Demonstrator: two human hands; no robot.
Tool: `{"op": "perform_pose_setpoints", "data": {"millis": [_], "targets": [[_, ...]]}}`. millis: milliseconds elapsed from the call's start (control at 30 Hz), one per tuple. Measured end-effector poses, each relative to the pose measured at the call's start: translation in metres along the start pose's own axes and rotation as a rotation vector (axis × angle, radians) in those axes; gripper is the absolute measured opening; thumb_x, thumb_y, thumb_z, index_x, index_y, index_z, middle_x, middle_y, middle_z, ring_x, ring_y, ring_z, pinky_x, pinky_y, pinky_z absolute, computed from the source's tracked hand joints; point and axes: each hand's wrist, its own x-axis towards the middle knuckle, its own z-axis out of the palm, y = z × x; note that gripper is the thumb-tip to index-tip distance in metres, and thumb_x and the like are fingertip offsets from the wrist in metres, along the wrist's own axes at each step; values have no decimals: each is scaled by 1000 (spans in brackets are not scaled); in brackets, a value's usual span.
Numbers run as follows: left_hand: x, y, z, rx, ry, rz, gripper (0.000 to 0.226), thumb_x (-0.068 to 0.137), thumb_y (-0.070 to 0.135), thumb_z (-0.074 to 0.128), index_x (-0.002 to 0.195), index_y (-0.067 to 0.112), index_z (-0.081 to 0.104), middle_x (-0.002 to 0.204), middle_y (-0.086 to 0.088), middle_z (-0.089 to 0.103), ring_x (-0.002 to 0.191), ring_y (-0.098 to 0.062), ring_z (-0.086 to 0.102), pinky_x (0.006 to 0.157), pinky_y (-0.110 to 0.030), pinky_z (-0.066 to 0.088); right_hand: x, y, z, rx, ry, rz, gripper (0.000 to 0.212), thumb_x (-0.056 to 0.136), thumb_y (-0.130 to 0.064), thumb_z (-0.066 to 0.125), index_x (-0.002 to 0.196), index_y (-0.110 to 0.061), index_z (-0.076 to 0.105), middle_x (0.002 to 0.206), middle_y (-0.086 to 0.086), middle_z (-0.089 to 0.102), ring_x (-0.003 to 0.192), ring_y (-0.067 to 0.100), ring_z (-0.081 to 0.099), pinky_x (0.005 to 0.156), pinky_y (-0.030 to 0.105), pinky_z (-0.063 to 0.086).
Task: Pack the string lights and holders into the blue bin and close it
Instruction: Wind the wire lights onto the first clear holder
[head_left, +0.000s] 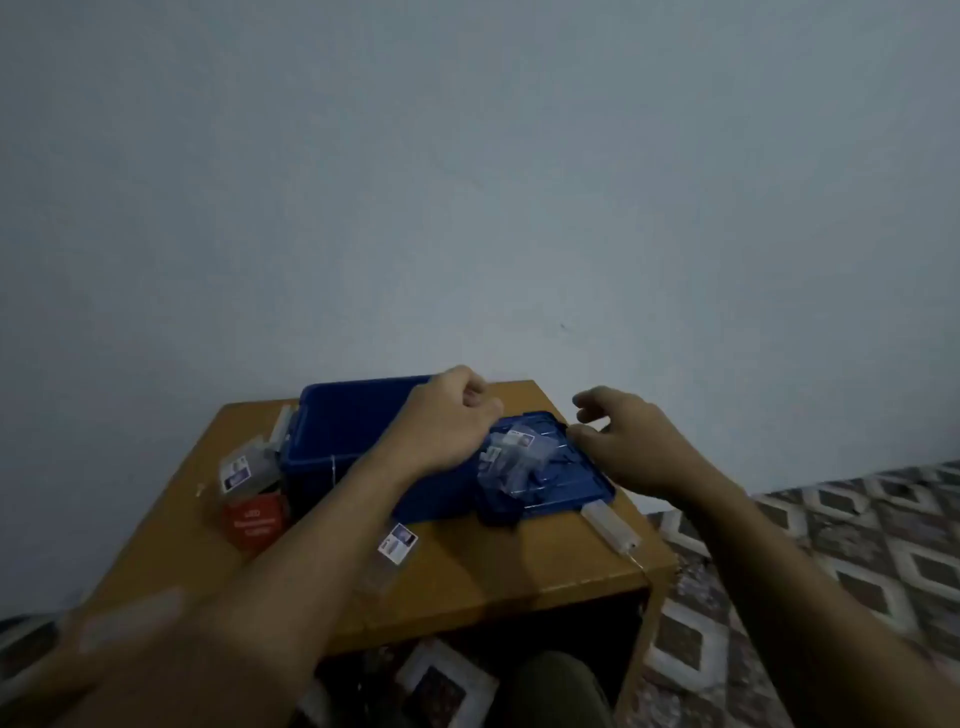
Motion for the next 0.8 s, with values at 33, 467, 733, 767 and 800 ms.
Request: {"op": "perform_pose_setpoints", "data": {"millis": [33,467,733,767,800], "targets": [[0,0,11,-2,-33,-16,32,97,36,57,124,20,58,114,6,60,100,-6,57,74,-20,42,-5,6,2,-13,-10,32,44,99,-29,57,140,-14,50,128,3,62,93,15,59,64,15,41],[33,-38,165,23,-363,-215,44,100,37,50,137,14,51,131,-6,59,114,-22,56,101,-38,47,-26,121,75,-239,-140,394,34,96,-40,51,112,-10,54,116,14,59,101,30,59,79,36,48],[44,-49,211,211,-272,-164,28,98,44,46,84,21,55,98,-5,61,85,-21,56,69,-35,43,-23,133,94,-215,-74,377,32,98,-44,50,101,-12,54,106,8,52,88,27,60,70,35,48],[43,-49,213,229,-260,-151,31,99,44,44,86,19,57,101,-5,59,87,-21,56,70,-35,43,-23,132,94,-206,-65,365,30,99,-43,48,99,-13,53,105,7,52,87,26,59,72,37,50],[41,-49,214,233,-251,-142,33,99,45,43,94,18,61,105,-4,58,92,-21,56,74,-36,45,-25,132,94,-197,-59,366,28,99,-41,48,96,-13,52,103,6,51,85,25,58,74,39,52]]}}
